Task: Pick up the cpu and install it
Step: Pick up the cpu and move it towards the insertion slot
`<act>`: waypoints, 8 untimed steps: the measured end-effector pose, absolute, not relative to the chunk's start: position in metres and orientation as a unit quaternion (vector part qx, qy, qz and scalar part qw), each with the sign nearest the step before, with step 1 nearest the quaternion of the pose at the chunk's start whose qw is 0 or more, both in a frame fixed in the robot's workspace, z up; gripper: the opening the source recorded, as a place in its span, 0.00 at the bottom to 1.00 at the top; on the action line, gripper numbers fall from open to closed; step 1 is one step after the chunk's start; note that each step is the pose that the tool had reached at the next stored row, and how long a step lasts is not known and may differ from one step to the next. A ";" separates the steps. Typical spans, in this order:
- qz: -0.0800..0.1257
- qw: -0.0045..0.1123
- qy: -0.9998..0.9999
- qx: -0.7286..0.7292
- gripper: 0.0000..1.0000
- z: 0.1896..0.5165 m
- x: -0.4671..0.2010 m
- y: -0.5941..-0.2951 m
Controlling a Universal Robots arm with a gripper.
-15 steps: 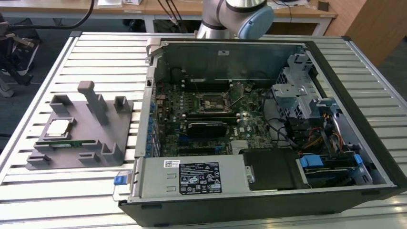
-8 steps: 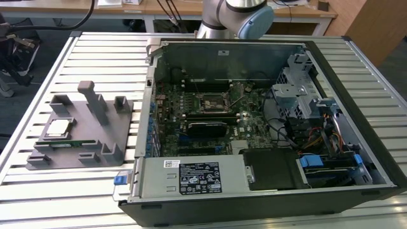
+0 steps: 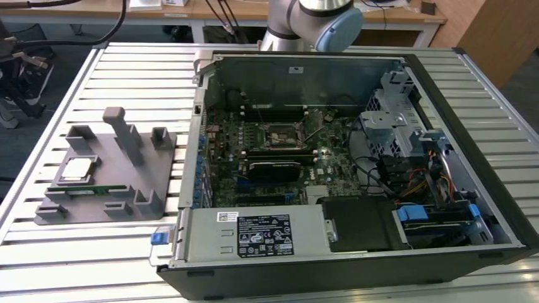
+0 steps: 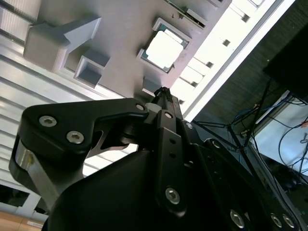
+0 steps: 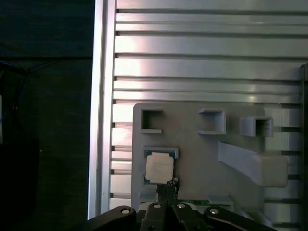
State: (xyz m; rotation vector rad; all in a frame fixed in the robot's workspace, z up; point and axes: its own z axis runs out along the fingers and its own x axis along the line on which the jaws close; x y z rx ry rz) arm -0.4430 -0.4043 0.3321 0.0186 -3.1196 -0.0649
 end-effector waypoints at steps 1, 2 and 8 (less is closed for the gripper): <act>-0.021 0.011 -1.000 0.007 0.11 0.331 -0.443 -0.406; -0.021 0.011 -1.000 0.009 0.11 0.329 -0.443 -0.407; -0.021 0.011 -1.000 0.014 0.11 0.318 -0.443 -0.410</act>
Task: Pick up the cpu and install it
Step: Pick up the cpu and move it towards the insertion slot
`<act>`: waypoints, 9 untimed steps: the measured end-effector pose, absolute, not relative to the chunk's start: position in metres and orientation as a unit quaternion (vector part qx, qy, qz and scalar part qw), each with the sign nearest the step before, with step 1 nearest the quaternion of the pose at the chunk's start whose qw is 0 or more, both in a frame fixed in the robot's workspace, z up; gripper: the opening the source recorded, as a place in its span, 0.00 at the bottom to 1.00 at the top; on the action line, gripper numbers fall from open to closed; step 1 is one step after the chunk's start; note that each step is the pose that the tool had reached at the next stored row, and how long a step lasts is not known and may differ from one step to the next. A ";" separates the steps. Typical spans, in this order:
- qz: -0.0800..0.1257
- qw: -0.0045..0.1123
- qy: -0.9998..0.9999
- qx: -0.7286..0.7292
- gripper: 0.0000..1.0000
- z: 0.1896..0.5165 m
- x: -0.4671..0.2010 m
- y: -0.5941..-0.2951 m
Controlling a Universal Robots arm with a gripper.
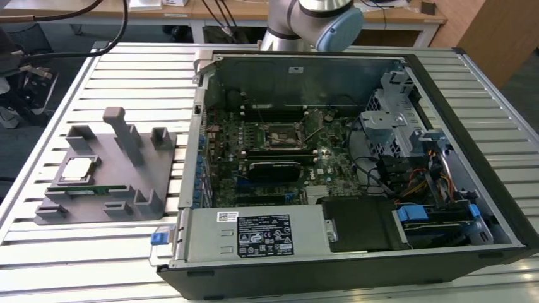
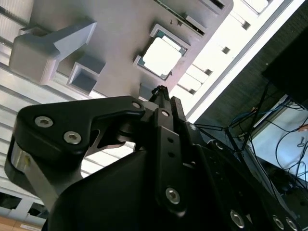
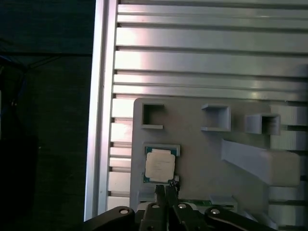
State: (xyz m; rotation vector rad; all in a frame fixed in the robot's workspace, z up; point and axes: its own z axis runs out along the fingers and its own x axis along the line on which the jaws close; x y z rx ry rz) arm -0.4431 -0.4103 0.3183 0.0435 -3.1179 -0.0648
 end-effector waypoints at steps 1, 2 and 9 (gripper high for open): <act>-0.021 0.011 -1.000 0.014 0.16 0.316 -0.443 -0.410; -0.021 0.011 -1.000 0.014 0.23 0.315 -0.443 -0.410; -0.021 0.011 -1.000 0.014 0.47 0.301 -0.443 -0.410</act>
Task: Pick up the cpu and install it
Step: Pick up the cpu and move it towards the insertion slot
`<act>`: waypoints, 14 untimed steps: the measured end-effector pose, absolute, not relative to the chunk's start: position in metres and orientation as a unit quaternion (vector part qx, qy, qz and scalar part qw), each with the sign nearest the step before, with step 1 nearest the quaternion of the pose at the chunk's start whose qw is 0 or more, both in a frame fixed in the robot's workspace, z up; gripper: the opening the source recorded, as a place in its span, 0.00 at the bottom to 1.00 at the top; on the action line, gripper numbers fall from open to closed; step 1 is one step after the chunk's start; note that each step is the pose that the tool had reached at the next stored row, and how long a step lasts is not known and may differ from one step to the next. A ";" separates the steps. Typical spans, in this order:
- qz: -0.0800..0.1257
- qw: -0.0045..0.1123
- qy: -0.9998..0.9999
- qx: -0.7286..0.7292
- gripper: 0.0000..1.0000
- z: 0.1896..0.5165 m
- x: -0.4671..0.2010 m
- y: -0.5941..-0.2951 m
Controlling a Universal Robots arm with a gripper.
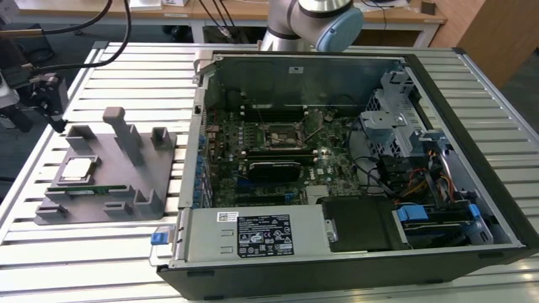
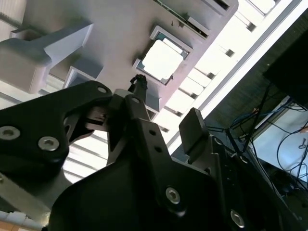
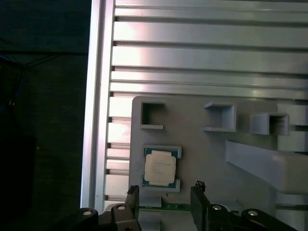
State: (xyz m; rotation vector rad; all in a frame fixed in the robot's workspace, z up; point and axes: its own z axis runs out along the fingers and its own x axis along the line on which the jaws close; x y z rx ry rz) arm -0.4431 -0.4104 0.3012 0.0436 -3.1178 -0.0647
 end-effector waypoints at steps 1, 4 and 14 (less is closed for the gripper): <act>-0.021 0.011 -1.000 0.014 0.52 0.299 -0.443 -0.410; -0.021 0.012 -1.000 0.020 0.64 0.294 -0.445 -0.411; -0.021 0.012 -0.999 0.022 0.70 0.276 -0.453 -0.411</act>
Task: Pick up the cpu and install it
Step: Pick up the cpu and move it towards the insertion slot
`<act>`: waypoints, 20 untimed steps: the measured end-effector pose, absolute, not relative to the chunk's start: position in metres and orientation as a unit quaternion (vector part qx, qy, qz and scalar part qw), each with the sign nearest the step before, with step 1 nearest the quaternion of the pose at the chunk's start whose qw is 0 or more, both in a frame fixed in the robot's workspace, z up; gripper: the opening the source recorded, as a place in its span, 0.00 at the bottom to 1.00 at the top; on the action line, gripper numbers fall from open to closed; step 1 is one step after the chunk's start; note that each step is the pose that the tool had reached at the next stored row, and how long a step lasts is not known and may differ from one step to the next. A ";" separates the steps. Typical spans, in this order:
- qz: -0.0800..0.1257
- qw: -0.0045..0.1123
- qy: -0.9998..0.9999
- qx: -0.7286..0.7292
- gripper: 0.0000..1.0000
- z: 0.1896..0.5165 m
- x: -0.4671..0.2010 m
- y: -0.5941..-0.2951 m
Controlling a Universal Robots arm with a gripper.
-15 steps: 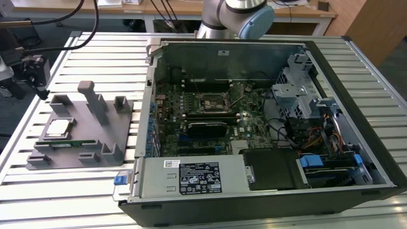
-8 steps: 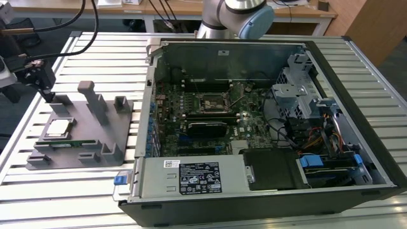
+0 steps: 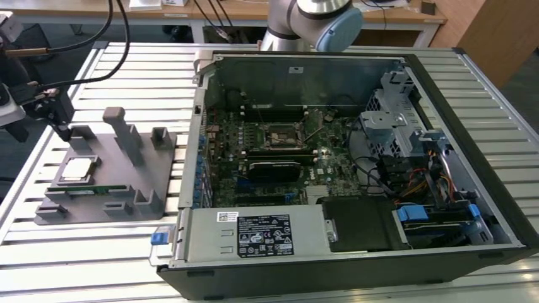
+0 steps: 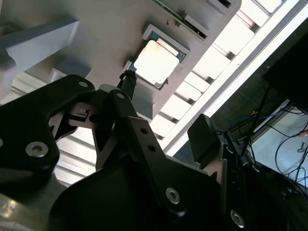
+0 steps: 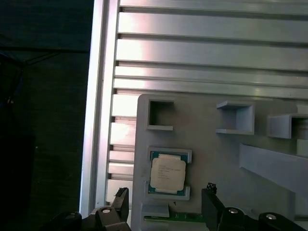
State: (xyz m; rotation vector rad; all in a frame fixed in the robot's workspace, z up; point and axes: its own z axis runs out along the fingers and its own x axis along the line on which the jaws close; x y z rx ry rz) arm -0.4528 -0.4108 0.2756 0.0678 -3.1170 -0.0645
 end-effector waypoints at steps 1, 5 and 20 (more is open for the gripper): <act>-0.021 0.012 -0.999 0.022 0.70 0.274 -0.453 -0.411; -0.021 0.012 -0.999 0.022 0.70 0.270 -0.453 -0.411; -0.021 0.012 -0.999 0.022 0.70 0.266 -0.453 -0.411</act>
